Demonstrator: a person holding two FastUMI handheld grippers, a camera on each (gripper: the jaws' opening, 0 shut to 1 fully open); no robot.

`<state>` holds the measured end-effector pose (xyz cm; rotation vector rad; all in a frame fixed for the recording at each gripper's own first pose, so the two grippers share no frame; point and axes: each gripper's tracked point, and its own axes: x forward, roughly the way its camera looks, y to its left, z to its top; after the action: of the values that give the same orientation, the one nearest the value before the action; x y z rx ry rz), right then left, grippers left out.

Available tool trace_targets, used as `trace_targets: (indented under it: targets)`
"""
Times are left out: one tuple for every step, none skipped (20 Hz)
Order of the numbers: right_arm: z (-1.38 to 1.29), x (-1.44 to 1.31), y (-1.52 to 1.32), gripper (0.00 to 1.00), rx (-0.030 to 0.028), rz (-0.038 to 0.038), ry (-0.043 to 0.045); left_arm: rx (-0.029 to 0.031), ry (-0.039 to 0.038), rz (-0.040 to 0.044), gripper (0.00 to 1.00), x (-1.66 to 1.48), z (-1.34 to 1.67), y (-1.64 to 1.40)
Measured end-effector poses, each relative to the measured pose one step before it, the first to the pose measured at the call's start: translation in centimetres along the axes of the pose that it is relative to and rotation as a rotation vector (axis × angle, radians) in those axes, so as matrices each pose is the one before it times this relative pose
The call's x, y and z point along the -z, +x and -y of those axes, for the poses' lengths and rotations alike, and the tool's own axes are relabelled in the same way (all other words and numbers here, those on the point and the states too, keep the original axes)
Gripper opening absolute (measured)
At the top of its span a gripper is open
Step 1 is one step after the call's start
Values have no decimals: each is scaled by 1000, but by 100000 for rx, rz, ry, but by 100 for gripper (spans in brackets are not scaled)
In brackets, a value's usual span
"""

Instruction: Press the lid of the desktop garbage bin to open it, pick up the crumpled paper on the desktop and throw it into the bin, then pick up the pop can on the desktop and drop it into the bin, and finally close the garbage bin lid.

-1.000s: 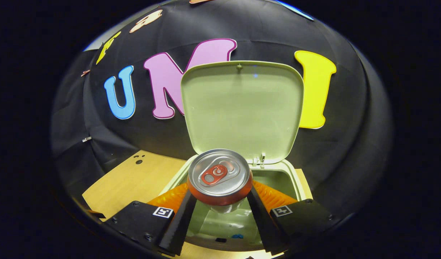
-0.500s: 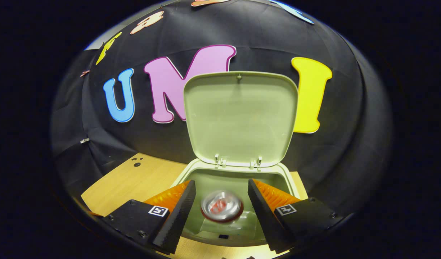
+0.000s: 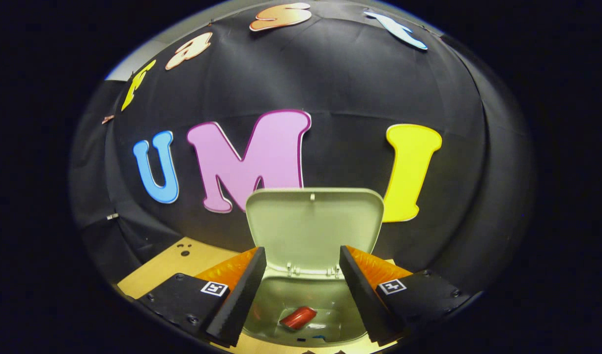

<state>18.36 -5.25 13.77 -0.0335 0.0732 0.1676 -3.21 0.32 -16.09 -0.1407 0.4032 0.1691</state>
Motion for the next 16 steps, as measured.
trace_targets:
  targets:
    - [-91,-1368,93,95,-160,1850,1023,-233,-670,111,96,-15,-151,44]
    - [43,-1242,257,95,655,1940,479,-184,-984,-82,96,78,-162,-45]
    - [229,-1006,421,95,1131,1403,-151,-273,-1525,-520,96,101,-97,-32]
    - [120,-643,413,94,988,-14,-330,144,-1719,-247,96,50,-114,-2]
    - [2,-421,295,95,1031,-1233,-489,81,-1308,379,96,-207,-56,-162]
    - [-152,-638,412,95,170,-190,-268,-415,-578,551,96,-145,-162,-109]
    - [-359,-702,484,95,-214,703,-439,-707,-167,618,96,-206,-276,-90]
    - [-251,-772,630,94,-19,861,-1198,-759,-97,543,96,-89,-426,47]
    - [-104,-510,814,95,-16,508,-1745,-952,-296,174,96,-135,-374,45]
    - [-238,-452,800,95,-126,457,-1773,-1109,-628,192,96,51,-430,13]
    - [-266,-393,828,94,-144,450,-1406,-1212,-1118,249,96,-23,-736,-233]
    - [-175,-133,937,95,-224,-212,-900,-1260,-1501,271,96,-39,-481,71]
    - [-210,54,927,95,-340,-709,-274,-1730,-1501,449,96,-133,-455,-29]
    - [-76,373,860,94,-38,-1755,811,-2089,-1335,905,96,-105,-588,11]
    - [88,655,762,94,257,-2463,1467,-1786,-1288,386,96,-40,-522,-61]
    - [111,729,547,94,183,-2663,1606,-1374,-1211,-128,96,193,-439,-141]
